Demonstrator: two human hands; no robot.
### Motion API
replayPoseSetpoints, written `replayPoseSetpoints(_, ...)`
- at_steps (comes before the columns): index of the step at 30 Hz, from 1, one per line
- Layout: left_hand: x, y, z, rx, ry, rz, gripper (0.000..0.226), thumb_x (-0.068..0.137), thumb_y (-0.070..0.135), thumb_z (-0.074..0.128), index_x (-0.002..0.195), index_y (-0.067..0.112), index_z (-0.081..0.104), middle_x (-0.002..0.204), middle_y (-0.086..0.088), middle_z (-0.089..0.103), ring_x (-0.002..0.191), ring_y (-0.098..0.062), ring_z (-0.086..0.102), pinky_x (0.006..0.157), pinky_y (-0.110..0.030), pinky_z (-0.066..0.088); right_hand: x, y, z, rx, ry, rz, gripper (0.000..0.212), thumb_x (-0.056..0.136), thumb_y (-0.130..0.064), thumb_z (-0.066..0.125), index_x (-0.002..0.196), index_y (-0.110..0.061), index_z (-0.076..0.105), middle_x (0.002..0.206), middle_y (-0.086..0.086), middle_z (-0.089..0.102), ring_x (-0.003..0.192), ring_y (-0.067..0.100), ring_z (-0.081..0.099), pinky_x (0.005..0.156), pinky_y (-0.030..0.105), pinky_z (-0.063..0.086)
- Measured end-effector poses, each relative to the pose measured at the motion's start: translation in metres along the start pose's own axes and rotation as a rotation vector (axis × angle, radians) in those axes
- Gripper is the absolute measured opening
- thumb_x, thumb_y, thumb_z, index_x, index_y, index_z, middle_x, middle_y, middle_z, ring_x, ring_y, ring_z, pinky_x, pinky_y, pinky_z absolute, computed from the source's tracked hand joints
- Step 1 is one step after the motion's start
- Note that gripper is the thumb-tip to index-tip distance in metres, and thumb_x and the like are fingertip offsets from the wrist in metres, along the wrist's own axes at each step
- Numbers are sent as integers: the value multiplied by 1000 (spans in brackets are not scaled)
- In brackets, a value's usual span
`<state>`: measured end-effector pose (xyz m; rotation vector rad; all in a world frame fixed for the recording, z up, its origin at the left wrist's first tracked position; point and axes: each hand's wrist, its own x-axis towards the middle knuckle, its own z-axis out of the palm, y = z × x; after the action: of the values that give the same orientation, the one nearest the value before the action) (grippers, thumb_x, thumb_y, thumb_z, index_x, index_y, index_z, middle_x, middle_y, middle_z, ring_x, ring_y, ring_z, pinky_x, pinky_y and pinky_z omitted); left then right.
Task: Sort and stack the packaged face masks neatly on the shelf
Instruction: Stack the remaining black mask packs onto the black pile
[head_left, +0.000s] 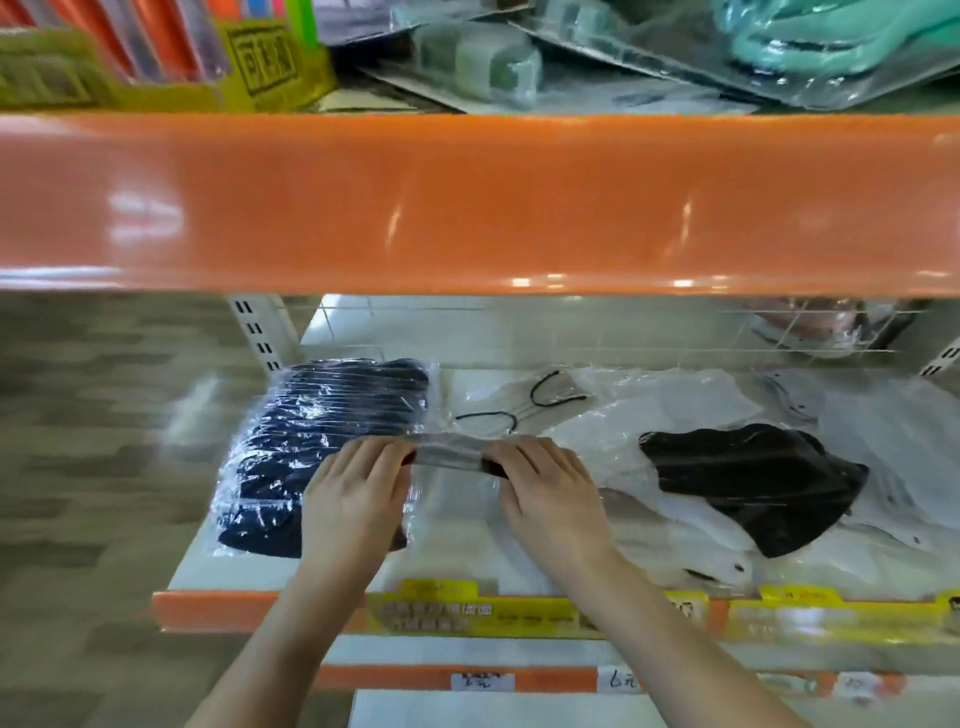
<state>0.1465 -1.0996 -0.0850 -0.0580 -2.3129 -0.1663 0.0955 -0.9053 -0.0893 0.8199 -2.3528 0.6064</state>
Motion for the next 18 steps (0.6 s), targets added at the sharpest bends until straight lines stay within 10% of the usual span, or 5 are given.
replayPoseSetpoints(15,-52,-100,-42,54,87,31,16,89,9,57,88,5,72,94,-6,71,89,-23,61,74,-33,47,4,-93,46,60,-174,-59,37,75,-14,45,105,-20,66,103,-7,61,96,15,58,82,26,40)
replayPoseSetpoints(18,-60,-112,-42,50,43,58,21,92,11,52,89,6,72,95,-4,71,90,-24,64,78,-33,46,2,-97,54,38,-240,-66,41,66,-11,70,106,-19,66,107,-5,61,99,16,58,84,31,48)
